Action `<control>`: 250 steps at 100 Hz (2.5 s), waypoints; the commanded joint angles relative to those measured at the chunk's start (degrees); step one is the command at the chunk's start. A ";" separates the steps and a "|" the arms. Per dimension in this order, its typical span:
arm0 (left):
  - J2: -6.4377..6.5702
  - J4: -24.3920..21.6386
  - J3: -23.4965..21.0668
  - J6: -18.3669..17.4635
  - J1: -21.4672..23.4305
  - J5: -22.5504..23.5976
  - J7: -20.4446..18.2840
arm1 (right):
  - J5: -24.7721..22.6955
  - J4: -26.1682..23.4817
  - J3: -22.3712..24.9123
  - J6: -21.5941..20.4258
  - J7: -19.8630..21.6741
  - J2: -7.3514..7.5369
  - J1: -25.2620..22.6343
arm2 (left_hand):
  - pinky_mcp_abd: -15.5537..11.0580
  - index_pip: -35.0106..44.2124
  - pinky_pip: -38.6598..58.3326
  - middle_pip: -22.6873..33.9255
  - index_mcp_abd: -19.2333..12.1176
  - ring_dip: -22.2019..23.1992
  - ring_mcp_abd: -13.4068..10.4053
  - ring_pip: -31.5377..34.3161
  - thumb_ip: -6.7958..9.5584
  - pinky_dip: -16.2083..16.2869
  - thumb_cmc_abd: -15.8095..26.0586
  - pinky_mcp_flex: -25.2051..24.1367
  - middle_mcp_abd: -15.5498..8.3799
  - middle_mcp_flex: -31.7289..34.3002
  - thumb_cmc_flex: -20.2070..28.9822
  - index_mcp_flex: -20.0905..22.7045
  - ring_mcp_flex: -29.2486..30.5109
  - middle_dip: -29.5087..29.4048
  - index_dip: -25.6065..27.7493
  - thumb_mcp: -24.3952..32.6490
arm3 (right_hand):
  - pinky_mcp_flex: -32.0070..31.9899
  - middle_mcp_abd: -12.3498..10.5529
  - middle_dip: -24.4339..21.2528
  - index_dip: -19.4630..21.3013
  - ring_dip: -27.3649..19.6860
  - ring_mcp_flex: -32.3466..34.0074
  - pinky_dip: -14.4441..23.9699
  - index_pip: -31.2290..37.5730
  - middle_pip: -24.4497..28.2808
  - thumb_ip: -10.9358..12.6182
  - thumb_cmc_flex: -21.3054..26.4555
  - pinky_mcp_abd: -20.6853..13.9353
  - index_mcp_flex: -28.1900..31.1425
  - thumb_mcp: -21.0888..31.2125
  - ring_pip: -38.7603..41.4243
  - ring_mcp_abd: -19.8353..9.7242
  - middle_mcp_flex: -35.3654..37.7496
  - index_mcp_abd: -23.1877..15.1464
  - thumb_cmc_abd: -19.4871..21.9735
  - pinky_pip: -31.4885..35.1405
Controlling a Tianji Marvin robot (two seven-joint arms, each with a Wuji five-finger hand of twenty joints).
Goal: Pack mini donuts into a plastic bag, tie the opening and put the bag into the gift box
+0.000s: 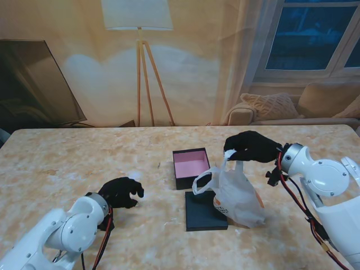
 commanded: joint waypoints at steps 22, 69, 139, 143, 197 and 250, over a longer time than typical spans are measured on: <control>0.11 -0.48 -1.71 3.42 4.12 12.71 0.39 | 0.45 0.27 -0.28 0.13 1.16 -0.32 -0.04 | 3.96 1.00 -0.50 -3.43 -4.23 -1.70 4.34 -3.02 -0.83 0.85 0.88 -2.95 -3.63 -2.58 0.45 -1.11 -3.04 -1.75 0.68 -2.21 | -0.57 -3.47 -0.16 5.92 0.87 -0.39 0.87 13.24 1.54 3.34 13.44 -0.23 1.61 18.75 1.07 -0.68 0.22 -22.94 -2.24 0.80; -0.46 -3.57 -7.42 6.10 12.89 23.41 3.16 | 3.41 3.37 -1.37 -0.91 1.61 -0.47 2.38 | 4.54 0.01 -2.77 -6.49 -6.92 -3.55 5.11 -5.59 3.09 2.23 0.73 -4.62 -6.28 -5.17 -3.24 -2.48 -4.74 -4.17 -1.48 1.35 | -0.52 -3.59 -0.13 5.92 0.89 -0.37 0.89 13.24 1.47 3.35 13.43 -0.24 1.61 18.80 1.04 -0.70 0.25 -22.94 -2.22 0.78; -0.79 -3.84 -10.17 10.96 18.28 28.03 2.52 | 6.25 6.64 -3.07 -1.41 2.79 -0.57 5.38 | 5.43 -3.17 -5.47 -8.91 -7.46 -5.61 5.69 -7.35 3.07 0.49 -1.73 -3.21 -6.68 -8.88 -4.13 -5.17 -4.96 -6.84 -4.41 2.40 | -0.51 -3.55 -0.08 5.92 0.93 -0.31 0.94 13.24 1.43 3.34 13.41 -0.14 1.61 18.78 1.08 -0.67 0.29 -22.94 -2.30 0.81; -0.79 -3.71 -10.32 11.02 18.39 27.92 2.43 | 6.17 6.57 -3.02 -1.35 2.74 -0.58 5.32 | 5.40 -3.65 -5.93 -9.10 -7.60 -6.05 5.73 -7.55 3.00 -0.08 -2.05 -2.86 -6.76 -9.11 -4.20 -5.37 -4.87 -7.25 -4.79 2.64 | -0.56 -3.56 -0.08 5.92 0.92 -0.38 0.94 13.24 1.43 3.33 13.41 -0.18 1.61 18.79 1.05 -0.62 0.31 -22.94 -2.26 0.80; -0.54 -2.38 -10.32 10.38 17.59 29.52 0.34 | 6.51 6.64 -2.91 -1.76 2.58 -0.62 5.49 | 0.14 3.73 -0.96 -0.60 -3.87 -2.24 -1.53 -0.67 2.59 -3.63 -6.25 6.73 -4.97 -4.22 -2.98 -1.94 4.47 0.19 -0.90 6.31 | -0.62 -3.41 -0.09 5.91 0.94 -0.30 0.94 13.24 1.36 3.31 13.39 -0.10 1.61 18.85 1.02 -0.67 0.31 -22.94 -2.38 0.73; -0.43 -2.71 -9.43 10.80 16.67 30.86 -1.95 | 6.27 6.33 -2.74 -1.53 2.16 -0.70 5.14 | -3.51 32.16 10.24 -0.96 -7.97 12.64 -6.39 6.04 -1.99 0.84 -7.77 18.03 -4.96 15.78 9.21 -2.28 19.38 26.34 6.57 -4.41 | -0.59 -3.40 -0.10 5.77 0.93 -0.29 0.96 13.05 1.35 3.28 13.37 -0.10 1.58 18.95 1.03 -0.67 0.37 -22.88 -2.45 0.77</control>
